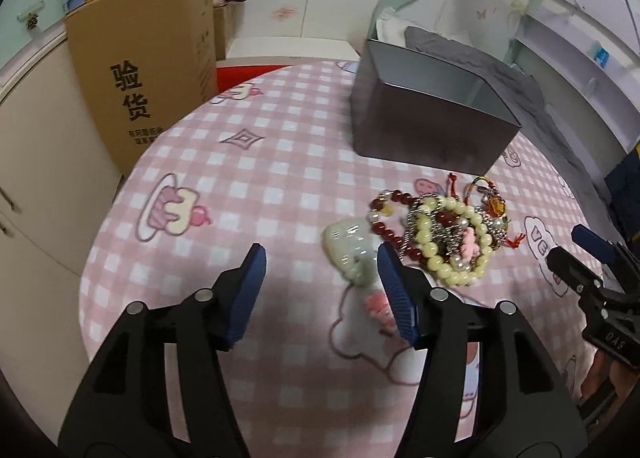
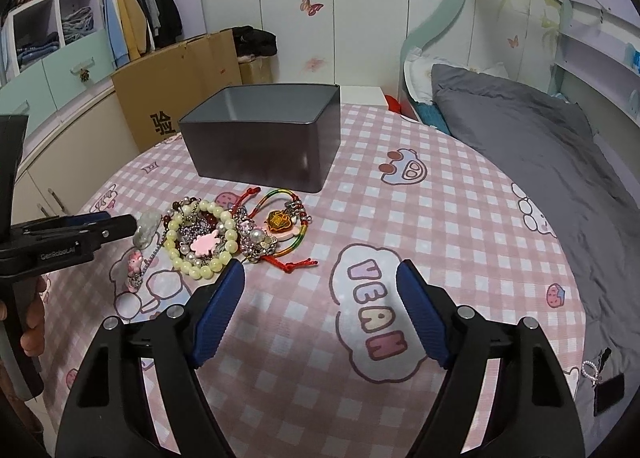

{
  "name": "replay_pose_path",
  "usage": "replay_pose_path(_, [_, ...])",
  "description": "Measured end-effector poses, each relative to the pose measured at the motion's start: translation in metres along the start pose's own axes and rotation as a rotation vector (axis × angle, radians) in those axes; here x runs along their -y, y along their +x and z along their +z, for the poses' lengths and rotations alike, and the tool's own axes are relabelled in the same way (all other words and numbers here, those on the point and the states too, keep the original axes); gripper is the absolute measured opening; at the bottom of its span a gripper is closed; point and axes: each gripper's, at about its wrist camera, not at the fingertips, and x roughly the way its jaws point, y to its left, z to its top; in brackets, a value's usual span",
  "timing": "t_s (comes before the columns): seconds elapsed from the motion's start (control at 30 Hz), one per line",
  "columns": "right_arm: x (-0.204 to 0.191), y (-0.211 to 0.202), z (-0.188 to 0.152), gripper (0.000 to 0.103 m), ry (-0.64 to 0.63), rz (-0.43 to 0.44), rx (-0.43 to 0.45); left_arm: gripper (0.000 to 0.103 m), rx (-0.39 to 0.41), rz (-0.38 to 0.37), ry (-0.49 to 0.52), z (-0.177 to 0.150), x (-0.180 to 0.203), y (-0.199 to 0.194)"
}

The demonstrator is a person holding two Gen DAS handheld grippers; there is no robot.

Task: Organize jewelry
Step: 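Move the left tool down to the jade pendant and open its fingers, then grasp the jade pendant with the left tool while the right tool grasps a beaded cord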

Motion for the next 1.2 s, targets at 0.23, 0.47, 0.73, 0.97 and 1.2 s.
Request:
replay_pose_path(0.23, [-0.001, 0.006, 0.002, 0.075, -0.016, -0.022, -0.023, 0.052, -0.013, 0.066, 0.087, -0.001, 0.014, 0.017])
replay_pose_path(0.47, [-0.002, 0.018, 0.009, 0.075, -0.025, -0.016, -0.040, 0.026, 0.006, 0.043, 0.060, -0.002, 0.000, 0.010])
replay_pose_path(0.73, [0.013, 0.038, 0.034, 0.045, 0.029, 0.052, -0.046, 0.024, 0.038, -0.035, 0.019, 0.000, -0.014, -0.009])
replay_pose_path(0.97, [0.005, 0.073, 0.049, 0.034, -0.039, 0.084, -0.128, 0.023, 0.052, -0.077, 0.029, 0.004, -0.013, -0.017])
replay_pose_path(1.2, [-0.009, 0.085, 0.049, 0.013, -0.141, 0.172, -0.185, 0.019, 0.057, -0.116, 0.034, 0.008, -0.012, -0.018])
